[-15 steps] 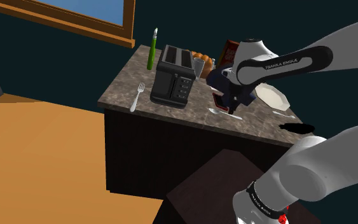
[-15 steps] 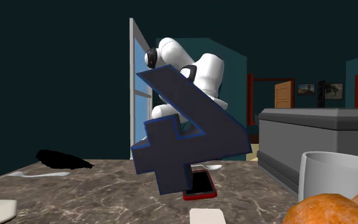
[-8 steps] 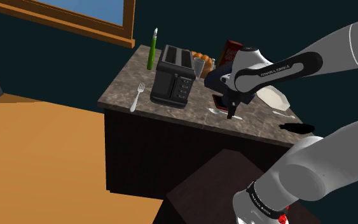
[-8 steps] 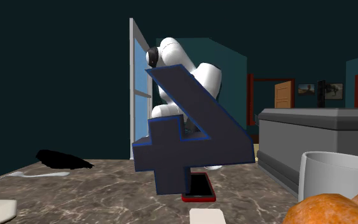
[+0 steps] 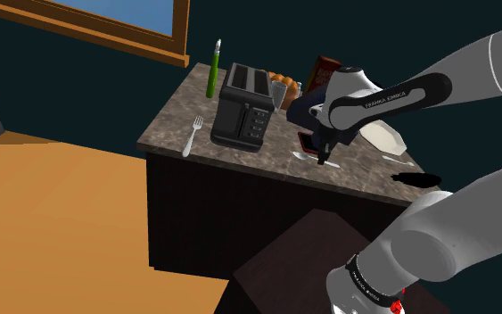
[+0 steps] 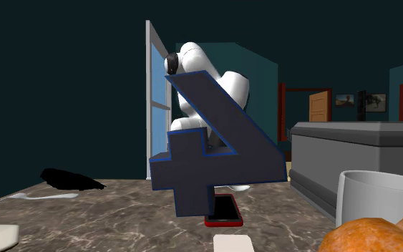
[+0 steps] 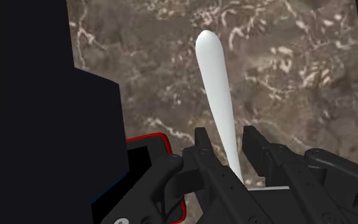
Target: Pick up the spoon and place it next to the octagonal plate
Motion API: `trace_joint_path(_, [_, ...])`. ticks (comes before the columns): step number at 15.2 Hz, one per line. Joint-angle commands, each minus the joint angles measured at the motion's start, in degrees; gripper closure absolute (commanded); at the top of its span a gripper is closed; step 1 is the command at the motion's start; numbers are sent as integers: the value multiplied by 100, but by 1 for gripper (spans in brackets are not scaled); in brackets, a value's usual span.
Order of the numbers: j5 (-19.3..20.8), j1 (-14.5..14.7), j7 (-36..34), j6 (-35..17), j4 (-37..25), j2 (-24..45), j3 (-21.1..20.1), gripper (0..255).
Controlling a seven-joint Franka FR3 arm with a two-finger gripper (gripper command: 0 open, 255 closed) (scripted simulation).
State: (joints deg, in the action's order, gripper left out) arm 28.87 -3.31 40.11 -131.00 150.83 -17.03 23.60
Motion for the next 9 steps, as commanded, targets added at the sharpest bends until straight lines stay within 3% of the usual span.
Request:
trace_joint_path(1, [0,0,0,0,0,0,0,255])
trace_joint_path(9, [-14,3,21,94,-29,-66,-14,255])
